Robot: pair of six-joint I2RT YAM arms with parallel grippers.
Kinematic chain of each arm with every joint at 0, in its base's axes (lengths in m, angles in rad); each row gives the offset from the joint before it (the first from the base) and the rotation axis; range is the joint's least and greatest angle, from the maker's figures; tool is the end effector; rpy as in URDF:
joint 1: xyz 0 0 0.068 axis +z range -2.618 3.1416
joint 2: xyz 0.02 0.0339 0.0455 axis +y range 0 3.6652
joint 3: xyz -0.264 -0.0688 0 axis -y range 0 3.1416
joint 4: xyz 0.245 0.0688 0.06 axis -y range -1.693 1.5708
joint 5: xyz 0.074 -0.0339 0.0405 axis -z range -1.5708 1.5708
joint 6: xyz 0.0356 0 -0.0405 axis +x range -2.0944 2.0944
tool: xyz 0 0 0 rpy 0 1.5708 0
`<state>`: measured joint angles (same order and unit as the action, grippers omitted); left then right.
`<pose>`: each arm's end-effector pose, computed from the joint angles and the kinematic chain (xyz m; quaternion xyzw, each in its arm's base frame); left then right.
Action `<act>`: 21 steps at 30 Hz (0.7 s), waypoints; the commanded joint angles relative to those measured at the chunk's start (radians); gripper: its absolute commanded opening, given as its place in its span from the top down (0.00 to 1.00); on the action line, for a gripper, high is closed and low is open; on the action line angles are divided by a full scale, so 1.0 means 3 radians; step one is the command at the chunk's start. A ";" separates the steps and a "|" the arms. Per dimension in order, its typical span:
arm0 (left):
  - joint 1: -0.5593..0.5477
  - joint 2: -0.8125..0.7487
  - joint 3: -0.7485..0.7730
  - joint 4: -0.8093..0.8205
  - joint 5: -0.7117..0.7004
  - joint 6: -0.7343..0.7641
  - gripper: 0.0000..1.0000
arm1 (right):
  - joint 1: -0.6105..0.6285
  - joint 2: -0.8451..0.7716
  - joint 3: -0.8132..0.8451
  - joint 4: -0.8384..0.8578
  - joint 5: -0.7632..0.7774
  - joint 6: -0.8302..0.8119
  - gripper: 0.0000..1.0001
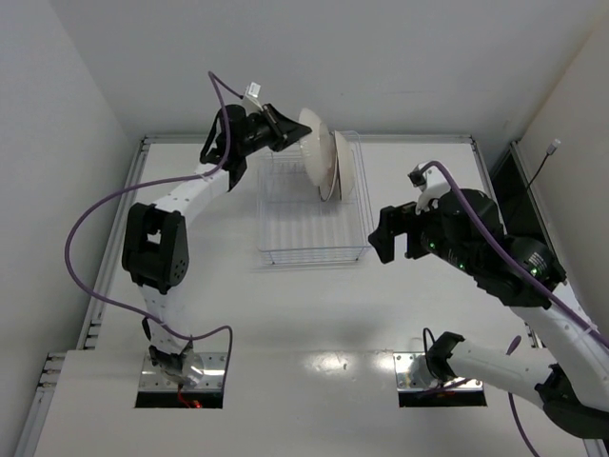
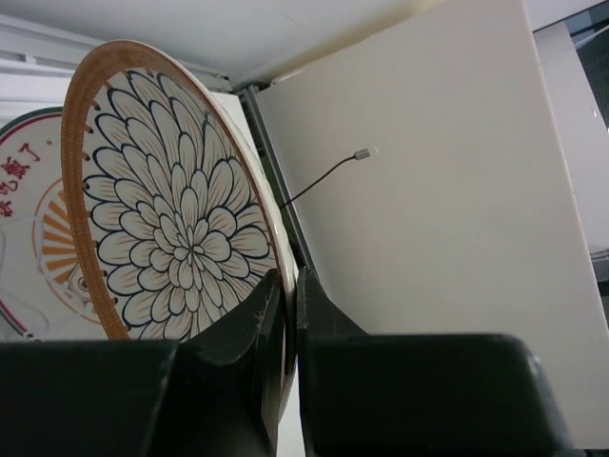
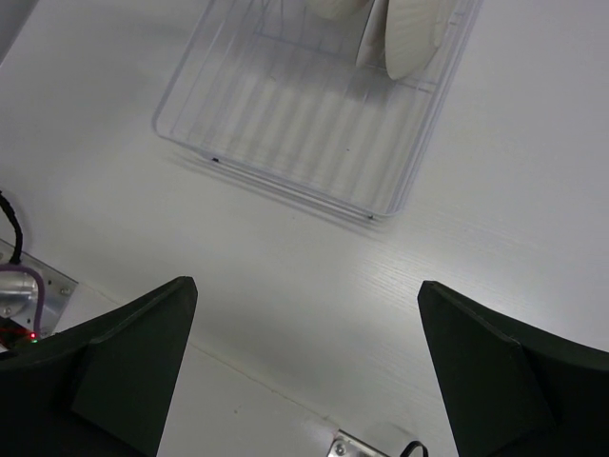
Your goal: Load the plates into the dish rack
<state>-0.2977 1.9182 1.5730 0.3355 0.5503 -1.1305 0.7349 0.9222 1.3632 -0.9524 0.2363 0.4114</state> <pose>0.4392 -0.1542 0.3343 -0.1017 0.7027 -0.5894 0.3853 0.1178 0.0952 0.4296 -0.0792 0.8554 0.1866 0.4767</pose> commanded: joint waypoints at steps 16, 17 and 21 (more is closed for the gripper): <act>-0.0086 -0.0049 -0.0232 0.1228 -0.0326 -0.0005 1.00 | -0.0011 -0.0011 -0.0075 -0.0118 0.0133 -0.0180 0.00; -0.0086 -0.0049 -0.0313 0.1229 -0.0356 -0.0005 1.00 | -0.0011 -0.0011 -0.0075 -0.0118 0.0133 -0.0180 0.00; -0.0086 -0.0110 -0.0472 0.1270 -0.0397 0.0031 1.00 | -0.0011 0.0019 -0.0040 -0.0149 0.0133 -0.0180 0.00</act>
<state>-0.3145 1.9392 1.4311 0.4938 0.4351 -1.1114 0.7349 0.9215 1.3407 -1.0000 0.2615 0.3656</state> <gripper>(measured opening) 0.043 1.001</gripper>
